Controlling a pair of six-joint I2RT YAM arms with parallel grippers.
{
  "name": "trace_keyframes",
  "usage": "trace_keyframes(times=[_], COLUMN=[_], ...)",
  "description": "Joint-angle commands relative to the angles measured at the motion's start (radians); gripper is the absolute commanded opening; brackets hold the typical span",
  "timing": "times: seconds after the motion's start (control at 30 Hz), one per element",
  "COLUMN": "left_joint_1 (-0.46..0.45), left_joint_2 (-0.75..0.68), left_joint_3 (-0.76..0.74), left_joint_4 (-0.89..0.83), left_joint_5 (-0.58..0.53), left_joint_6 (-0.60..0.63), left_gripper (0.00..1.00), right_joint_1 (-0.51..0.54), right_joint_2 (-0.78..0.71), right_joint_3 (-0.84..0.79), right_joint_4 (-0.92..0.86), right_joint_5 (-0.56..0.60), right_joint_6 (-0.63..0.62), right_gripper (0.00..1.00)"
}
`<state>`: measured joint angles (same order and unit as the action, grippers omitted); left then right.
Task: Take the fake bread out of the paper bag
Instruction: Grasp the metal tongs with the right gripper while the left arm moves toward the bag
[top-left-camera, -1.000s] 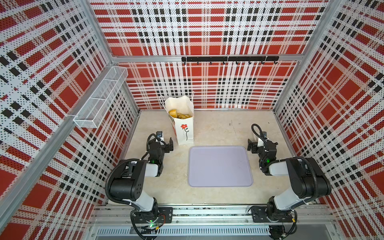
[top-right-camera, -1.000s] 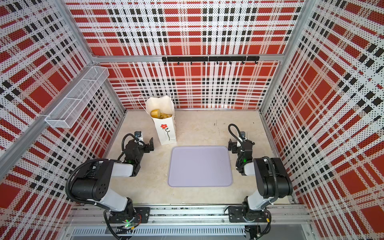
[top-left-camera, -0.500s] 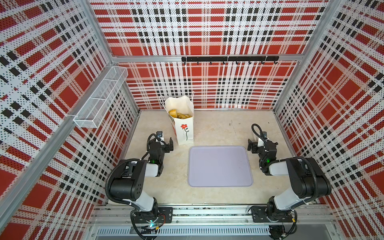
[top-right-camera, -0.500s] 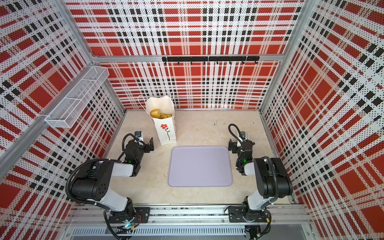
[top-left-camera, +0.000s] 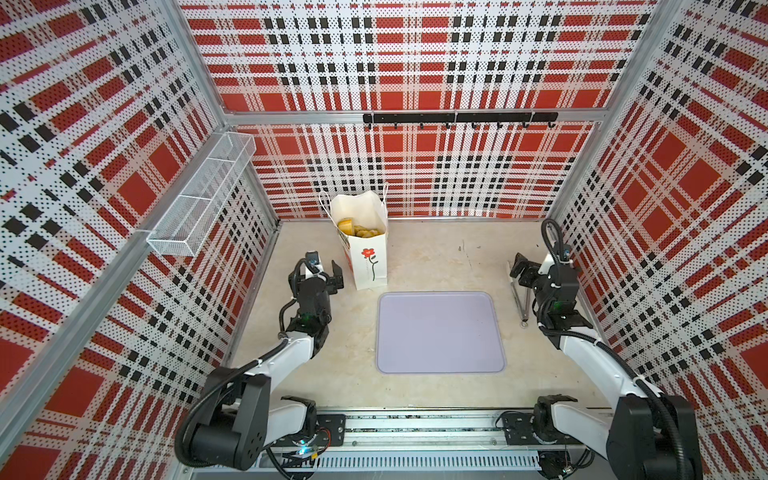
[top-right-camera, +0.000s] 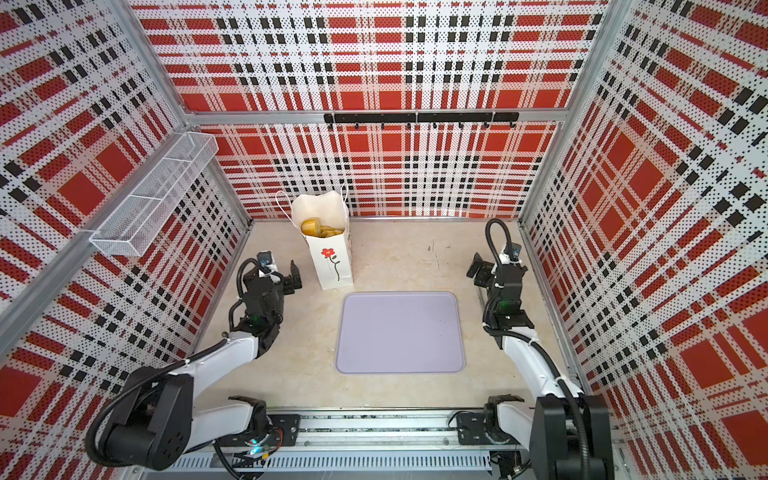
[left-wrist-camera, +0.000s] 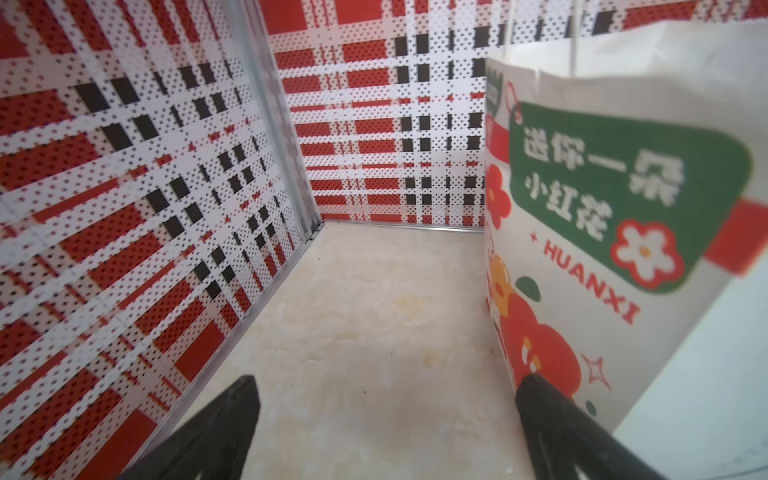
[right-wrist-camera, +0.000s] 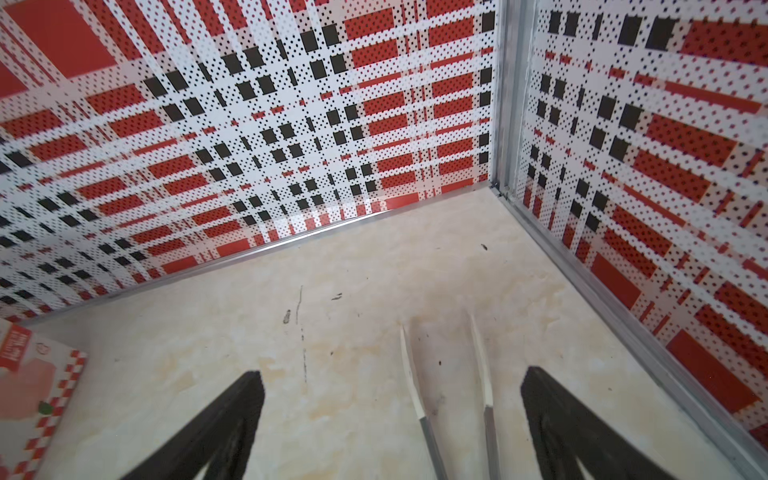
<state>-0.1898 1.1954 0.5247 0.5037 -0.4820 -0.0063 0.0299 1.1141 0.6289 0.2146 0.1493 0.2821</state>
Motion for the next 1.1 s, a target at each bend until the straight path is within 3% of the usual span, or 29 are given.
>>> trace_keyframes(times=[0.0,0.1,0.2,0.33,0.43,0.63,1.07], left_joint_1=[0.022,0.062,0.113,0.136,0.118,-0.075,-0.151], left_joint_2=[-0.112,-0.204,-0.299,-0.463,-0.584,-0.650,-0.549], left_joint_3=[0.113,0.223,0.278,0.240,0.184,0.153,0.179], left_joint_4=[-0.425,-0.731,-0.963,-1.081,-1.120,-1.123,-1.133], left_joint_5=[-0.069,-0.005,0.131,0.370,0.474,0.348,0.450], left_joint_6=[-0.186,-0.299,-0.362,-0.348,-0.355,-0.359,-0.325], left_gripper=[0.99,0.99,0.99,0.99,0.99,0.99,0.99], right_joint_1=[-0.006,-0.027,-0.093,-0.154,-0.159,-0.159,-0.157], right_joint_2=[0.009,0.055,0.128,0.267,0.368,0.397,0.598], right_joint_3=[0.066,0.145,0.195,0.272,0.347,0.328,0.413], right_joint_4=[-0.276,-0.423,-0.506,-0.615,-0.722,-0.758,-0.769], right_joint_5=[-0.068,-0.087,-0.201,-0.297,-0.284,-0.225,-0.116], right_joint_6=[0.112,0.106,0.109,0.071,0.025,-0.035,-0.114], right_gripper=[1.00,1.00,1.00,1.00,1.00,0.99,0.85])
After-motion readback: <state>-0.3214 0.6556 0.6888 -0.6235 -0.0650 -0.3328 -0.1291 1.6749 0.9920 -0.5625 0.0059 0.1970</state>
